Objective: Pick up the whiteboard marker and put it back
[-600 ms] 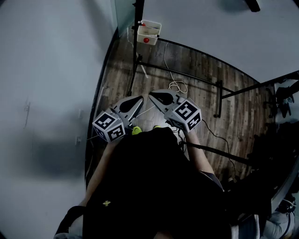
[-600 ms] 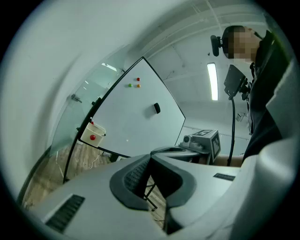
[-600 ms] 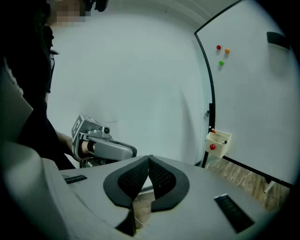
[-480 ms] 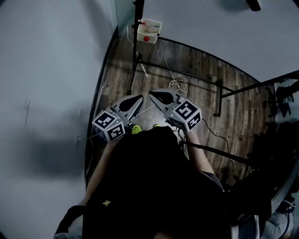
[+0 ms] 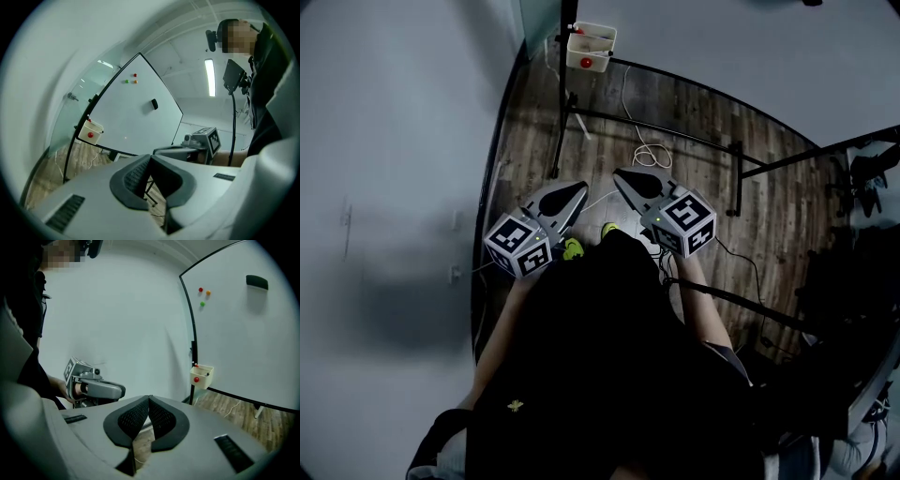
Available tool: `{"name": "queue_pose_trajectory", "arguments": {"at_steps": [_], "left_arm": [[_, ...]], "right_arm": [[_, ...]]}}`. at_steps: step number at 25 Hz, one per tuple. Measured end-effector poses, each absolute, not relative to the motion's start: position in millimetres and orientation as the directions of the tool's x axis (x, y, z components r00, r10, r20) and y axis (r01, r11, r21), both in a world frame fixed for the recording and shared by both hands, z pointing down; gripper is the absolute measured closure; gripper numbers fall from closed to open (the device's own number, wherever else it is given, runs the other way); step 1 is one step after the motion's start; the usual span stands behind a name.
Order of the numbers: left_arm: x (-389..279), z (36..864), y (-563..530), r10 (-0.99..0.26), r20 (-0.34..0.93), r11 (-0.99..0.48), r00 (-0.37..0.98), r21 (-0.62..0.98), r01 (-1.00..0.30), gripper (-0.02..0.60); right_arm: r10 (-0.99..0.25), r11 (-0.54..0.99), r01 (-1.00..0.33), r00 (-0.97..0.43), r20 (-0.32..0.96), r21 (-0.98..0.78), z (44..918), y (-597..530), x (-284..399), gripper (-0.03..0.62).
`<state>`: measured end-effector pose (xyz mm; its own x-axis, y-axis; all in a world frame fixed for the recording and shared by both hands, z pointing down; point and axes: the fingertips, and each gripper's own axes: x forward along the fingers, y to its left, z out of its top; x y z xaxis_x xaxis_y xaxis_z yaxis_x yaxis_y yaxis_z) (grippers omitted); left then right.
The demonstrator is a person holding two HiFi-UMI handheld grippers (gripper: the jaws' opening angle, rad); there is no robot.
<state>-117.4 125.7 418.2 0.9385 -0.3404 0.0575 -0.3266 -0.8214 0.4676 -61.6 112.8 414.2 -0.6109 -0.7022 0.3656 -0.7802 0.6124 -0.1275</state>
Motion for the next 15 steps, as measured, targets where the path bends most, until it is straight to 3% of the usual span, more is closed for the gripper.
{"name": "queue_pose_trajectory", "arguments": {"at_steps": [15], "left_arm": [[-101.2,427.3,109.9,-0.334,0.062,-0.808,0.94,0.495,-0.32,0.561]], "right_arm": [[-0.683,0.611,-0.782,-0.599,0.417,-0.121,429.0,103.8,-49.1,0.595]]}}
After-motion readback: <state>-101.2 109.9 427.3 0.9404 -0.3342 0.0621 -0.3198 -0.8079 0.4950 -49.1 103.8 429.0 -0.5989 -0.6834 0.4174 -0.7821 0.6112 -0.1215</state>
